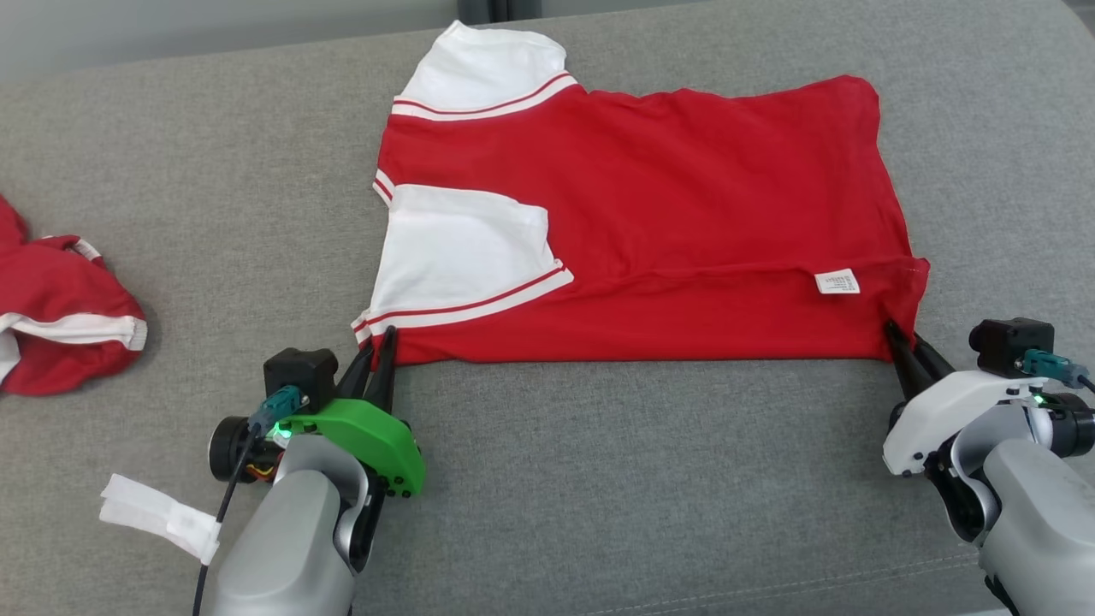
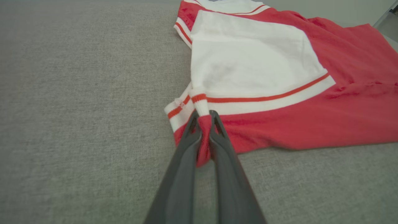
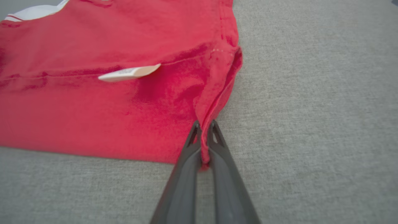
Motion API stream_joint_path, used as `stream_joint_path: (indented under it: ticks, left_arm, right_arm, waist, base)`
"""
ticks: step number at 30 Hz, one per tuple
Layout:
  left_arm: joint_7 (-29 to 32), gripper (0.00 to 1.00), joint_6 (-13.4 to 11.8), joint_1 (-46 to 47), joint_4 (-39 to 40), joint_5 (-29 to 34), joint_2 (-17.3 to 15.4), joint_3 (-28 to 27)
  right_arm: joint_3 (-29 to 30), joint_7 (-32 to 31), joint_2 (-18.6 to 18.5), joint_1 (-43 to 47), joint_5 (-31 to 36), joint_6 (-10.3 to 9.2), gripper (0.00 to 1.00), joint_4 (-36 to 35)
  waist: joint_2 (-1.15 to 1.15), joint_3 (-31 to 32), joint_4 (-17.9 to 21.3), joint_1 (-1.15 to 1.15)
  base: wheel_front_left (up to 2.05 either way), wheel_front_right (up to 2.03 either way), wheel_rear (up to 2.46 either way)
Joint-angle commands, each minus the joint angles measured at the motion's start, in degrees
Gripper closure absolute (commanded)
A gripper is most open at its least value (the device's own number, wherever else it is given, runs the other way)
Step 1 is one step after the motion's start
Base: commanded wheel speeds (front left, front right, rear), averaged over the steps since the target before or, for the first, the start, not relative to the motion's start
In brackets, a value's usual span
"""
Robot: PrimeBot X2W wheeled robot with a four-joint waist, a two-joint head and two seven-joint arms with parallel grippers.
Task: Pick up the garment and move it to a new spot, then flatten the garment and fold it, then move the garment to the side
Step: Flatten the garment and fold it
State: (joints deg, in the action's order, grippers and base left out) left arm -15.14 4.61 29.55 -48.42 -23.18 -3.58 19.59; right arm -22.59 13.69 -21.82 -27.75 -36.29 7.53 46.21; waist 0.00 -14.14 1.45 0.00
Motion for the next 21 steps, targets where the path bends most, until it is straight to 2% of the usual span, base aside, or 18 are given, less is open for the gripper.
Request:
stream_joint_path:
  ticks: [1, 11, 21]
  left_arm:
    - [0.02, 1.0, -0.15, -1.23, 0.66, -0.01, -0.6, -0.67]
    - [0.01, 1.0, -1.2, -12.0, 10.15, 0.2, -1.46, -4.93]
    - [0.0, 1.0, -2.43, -25.33, 19.61, 0.9, -0.88, -5.58]
  right_arm:
    - [-0.46, 0.56, 0.43, -0.33, -0.69, -0.09, 1.0, -0.23]
    - [-2.81, 1.46, 0.59, 5.85, -2.55, -0.09, 1.0, -3.51]
    - [0.83, 1.51, -1.16, 16.54, -2.56, -0.09, 1.0, -11.05]
  waist:
    - [0.0, 1.3, -0.73, 0.0]
    - [0.0, 7.18, -2.96, 0.0]
    - [0.0, 10.54, -4.18, 0.0]
  base:
    - [0.0, 0.0, 0.0]
    - [0.0, 0.0, 0.0]
    - [0.0, 0.0, 0.0]
